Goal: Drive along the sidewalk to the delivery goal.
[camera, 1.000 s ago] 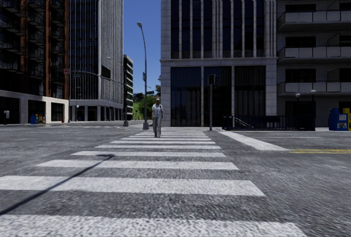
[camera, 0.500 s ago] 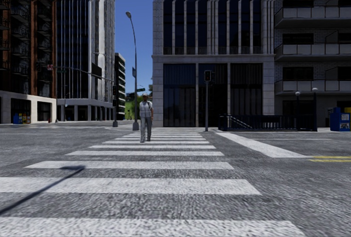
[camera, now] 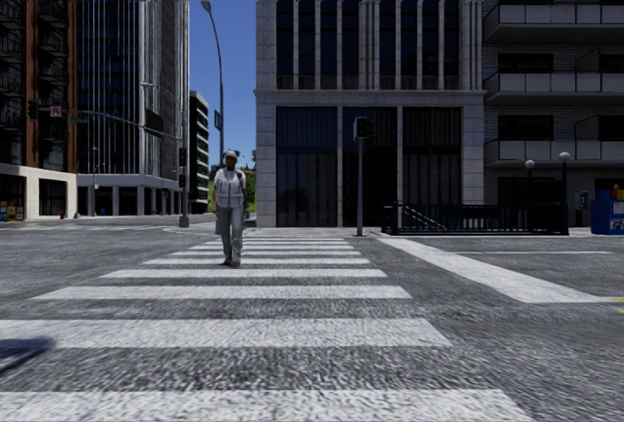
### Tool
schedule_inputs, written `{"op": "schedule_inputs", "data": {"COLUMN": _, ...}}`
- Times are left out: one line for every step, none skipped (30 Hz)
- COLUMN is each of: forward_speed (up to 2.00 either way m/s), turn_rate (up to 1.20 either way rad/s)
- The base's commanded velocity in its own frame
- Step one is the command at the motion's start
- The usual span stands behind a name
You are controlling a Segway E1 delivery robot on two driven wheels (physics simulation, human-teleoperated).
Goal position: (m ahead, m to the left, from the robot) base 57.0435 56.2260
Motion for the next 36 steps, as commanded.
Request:
{"op": "schedule_inputs", "data": {"forward_speed": 2.0, "turn_rate": -0.18}}
{"op": "schedule_inputs", "data": {"forward_speed": 2.0, "turn_rate": -0.18}}
{"op": "schedule_inputs", "data": {"forward_speed": 2.0, "turn_rate": -0.17}}
{"op": "schedule_inputs", "data": {"forward_speed": 2.0, "turn_rate": -0.06}}
{"op": "schedule_inputs", "data": {"forward_speed": 2.0, "turn_rate": -0.06}}
{"op": "schedule_inputs", "data": {"forward_speed": 2.0, "turn_rate": -0.03}}
{"op": "schedule_inputs", "data": {"forward_speed": 2.0, "turn_rate": -0.01}}
{"op": "schedule_inputs", "data": {"forward_speed": 2.0, "turn_rate": 0.0}}
{"op": "schedule_inputs", "data": {"forward_speed": 2.0, "turn_rate": 0.0}}
{"op": "schedule_inputs", "data": {"forward_speed": 2.0, "turn_rate": 0.0}}
{"op": "schedule_inputs", "data": {"forward_speed": 2.0, "turn_rate": 0.0}}
{"op": "schedule_inputs", "data": {"forward_speed": 2.0, "turn_rate": 0.0}}
{"op": "schedule_inputs", "data": {"forward_speed": 2.0, "turn_rate": 0.0}}
{"op": "schedule_inputs", "data": {"forward_speed": 2.0, "turn_rate": 0.0}}
{"op": "schedule_inputs", "data": {"forward_speed": 2.0, "turn_rate": 0.0}}
{"op": "schedule_inputs", "data": {"forward_speed": 2.0, "turn_rate": 0.0}}
{"op": "schedule_inputs", "data": {"forward_speed": 2.0, "turn_rate": 0.0}}
{"op": "schedule_inputs", "data": {"forward_speed": 2.0, "turn_rate": 0.0}}
{"op": "schedule_inputs", "data": {"forward_speed": 2.0, "turn_rate": 0.0}}
{"op": "schedule_inputs", "data": {"forward_speed": 2.0, "turn_rate": 0.0}}
{"op": "schedule_inputs", "data": {"forward_speed": 2.0, "turn_rate": 0.0}}
{"op": "schedule_inputs", "data": {"forward_speed": 2.0, "turn_rate": 0.0}}
{"op": "schedule_inputs", "data": {"forward_speed": 2.0, "turn_rate": 0.0}}
{"op": "schedule_inputs", "data": {"forward_speed": 2.0, "turn_rate": 0.0}}
{"op": "schedule_inputs", "data": {"forward_speed": 2.0, "turn_rate": 0.0}}
{"op": "schedule_inputs", "data": {"forward_speed": 2.0, "turn_rate": 0.0}}
{"op": "schedule_inputs", "data": {"forward_speed": 2.0, "turn_rate": 0.0}}
{"op": "schedule_inputs", "data": {"forward_speed": 2.0, "turn_rate": 0.0}}
{"op": "schedule_inputs", "data": {"forward_speed": 2.0, "turn_rate": 0.0}}
{"op": "schedule_inputs", "data": {"forward_speed": 2.0, "turn_rate": 0.0}}
{"op": "schedule_inputs", "data": {"forward_speed": 2.0, "turn_rate": 0.0}}
{"op": "schedule_inputs", "data": {"forward_speed": 2.0, "turn_rate": 0.0}}
{"op": "schedule_inputs", "data": {"forward_speed": 2.0, "turn_rate": 0.0}}
{"op": "schedule_inputs", "data": {"forward_speed": 2.0, "turn_rate": 0.0}}
{"op": "schedule_inputs", "data": {"forward_speed": 2.0, "turn_rate": 0.0}}
{"op": "schedule_inputs", "data": {"forward_speed": 2.0, "turn_rate": 0.0}}
